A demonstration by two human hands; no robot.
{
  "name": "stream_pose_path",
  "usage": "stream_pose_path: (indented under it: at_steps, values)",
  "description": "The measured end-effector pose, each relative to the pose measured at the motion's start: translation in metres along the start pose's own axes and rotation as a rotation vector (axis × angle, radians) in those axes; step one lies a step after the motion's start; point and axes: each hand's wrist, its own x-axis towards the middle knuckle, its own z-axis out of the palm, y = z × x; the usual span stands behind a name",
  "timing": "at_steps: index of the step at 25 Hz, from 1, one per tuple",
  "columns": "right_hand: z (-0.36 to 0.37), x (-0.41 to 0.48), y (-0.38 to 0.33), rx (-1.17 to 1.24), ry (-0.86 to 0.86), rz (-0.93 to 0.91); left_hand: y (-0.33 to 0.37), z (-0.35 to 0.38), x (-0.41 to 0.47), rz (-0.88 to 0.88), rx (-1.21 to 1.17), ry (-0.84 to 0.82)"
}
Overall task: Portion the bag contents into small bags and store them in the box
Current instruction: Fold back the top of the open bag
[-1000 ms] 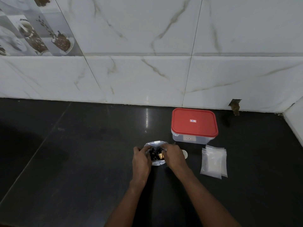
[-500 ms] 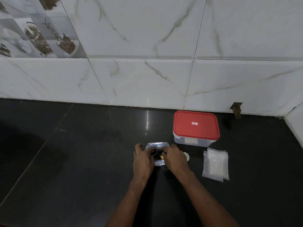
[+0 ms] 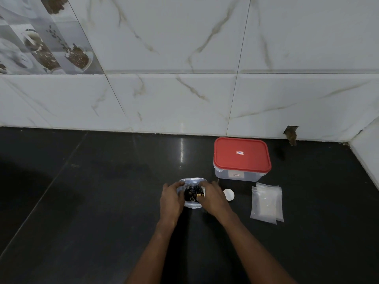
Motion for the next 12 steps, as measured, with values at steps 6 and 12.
stream_pose_path:
  at_steps: [6, 12]
  values:
    - [0.003, -0.004, -0.006, 0.04, 0.054, -0.005, 0.01, -0.005, 0.0, 0.014, 0.044, -0.006]
    - [-0.024, -0.026, 0.007, 0.166, 0.145, -0.045, -0.001, -0.014, -0.003, 0.061, -0.081, 0.023]
